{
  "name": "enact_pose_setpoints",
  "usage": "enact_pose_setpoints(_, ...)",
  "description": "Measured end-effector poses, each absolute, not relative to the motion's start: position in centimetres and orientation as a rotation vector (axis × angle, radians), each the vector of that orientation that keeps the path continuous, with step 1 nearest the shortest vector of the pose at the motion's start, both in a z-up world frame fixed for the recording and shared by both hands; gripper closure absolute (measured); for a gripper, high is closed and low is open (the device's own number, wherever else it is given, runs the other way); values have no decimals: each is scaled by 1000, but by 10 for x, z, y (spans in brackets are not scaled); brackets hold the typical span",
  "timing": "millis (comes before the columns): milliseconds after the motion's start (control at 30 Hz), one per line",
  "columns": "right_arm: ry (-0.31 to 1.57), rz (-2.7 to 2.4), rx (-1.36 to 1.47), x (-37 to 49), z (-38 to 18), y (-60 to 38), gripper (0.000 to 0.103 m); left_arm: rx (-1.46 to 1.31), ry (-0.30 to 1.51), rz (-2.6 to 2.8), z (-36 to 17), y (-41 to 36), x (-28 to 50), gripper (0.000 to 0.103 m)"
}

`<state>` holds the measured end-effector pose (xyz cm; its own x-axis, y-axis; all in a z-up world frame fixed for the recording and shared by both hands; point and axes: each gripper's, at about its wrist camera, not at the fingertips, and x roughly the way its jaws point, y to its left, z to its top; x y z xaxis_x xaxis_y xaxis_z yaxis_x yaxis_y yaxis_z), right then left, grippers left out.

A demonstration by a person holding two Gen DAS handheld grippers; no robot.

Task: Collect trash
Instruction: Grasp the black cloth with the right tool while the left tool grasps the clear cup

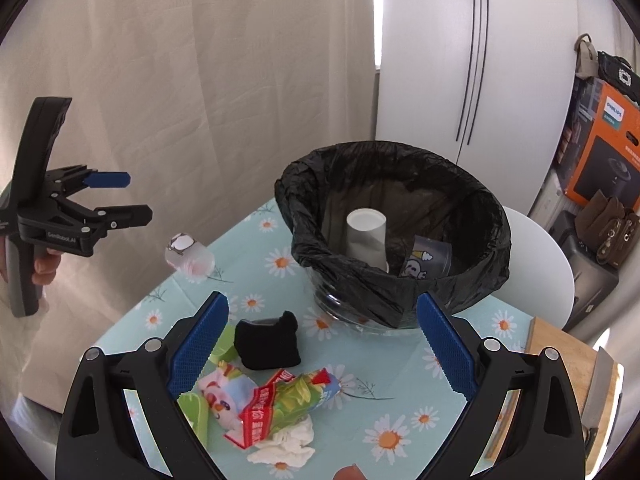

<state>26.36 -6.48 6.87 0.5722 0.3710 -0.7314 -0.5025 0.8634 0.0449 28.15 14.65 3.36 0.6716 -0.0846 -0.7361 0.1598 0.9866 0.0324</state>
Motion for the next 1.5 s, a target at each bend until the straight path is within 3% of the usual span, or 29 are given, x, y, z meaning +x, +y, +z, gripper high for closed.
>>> enact_pose_setpoints(600, 995, 651, -219, 284, -10, 5, 12, 63, 991, -51, -33, 203, 292, 6)
enact_pose_setpoints(1500, 1232, 605, -259, 317, -98, 29, 12, 76, 1181, -125, -129, 215, 356, 6)
